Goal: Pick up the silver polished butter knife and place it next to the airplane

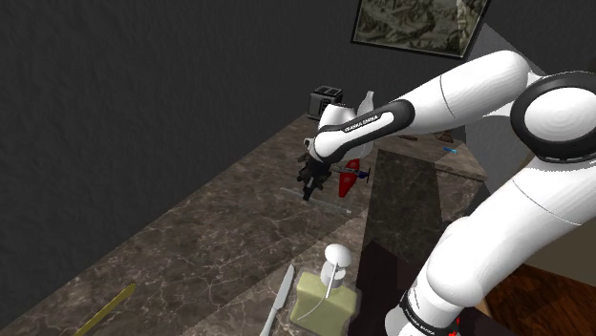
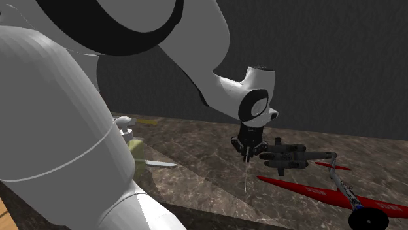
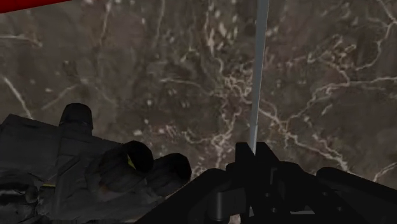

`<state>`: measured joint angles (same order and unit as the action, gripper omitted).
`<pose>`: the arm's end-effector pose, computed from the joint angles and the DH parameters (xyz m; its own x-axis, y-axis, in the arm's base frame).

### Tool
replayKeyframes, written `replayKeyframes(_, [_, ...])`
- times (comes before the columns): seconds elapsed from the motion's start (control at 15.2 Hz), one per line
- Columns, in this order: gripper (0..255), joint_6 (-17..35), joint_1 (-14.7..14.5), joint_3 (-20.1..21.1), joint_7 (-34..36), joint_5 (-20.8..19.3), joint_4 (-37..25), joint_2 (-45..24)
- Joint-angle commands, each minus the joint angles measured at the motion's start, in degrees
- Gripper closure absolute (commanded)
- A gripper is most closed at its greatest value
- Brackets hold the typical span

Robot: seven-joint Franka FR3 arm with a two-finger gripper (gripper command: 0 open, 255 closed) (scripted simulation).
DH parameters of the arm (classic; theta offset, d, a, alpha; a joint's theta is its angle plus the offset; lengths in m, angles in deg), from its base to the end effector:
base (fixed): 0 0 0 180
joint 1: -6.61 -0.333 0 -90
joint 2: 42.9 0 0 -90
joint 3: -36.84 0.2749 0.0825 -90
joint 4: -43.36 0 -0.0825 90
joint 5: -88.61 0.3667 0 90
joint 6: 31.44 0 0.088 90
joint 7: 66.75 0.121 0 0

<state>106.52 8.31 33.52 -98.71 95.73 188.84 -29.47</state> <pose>0.4426 -0.0361 0.3238 0.9196 0.3677 0.1381 0.3759 -0.9259 -0.0380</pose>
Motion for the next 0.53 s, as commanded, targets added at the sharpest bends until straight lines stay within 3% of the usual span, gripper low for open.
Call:
replayKeyframes(0.0, [255,0.74,-0.03,-0.03,-0.15,0.13,0.27,-0.44])
replayKeyframes(0.4, [255,0.74,-0.03,-0.03,-0.15,0.13,0.27,-0.45])
replayKeyframes(0.46, [0,0.74,-0.04,-0.03,-0.15,0.13,0.26,-0.45])
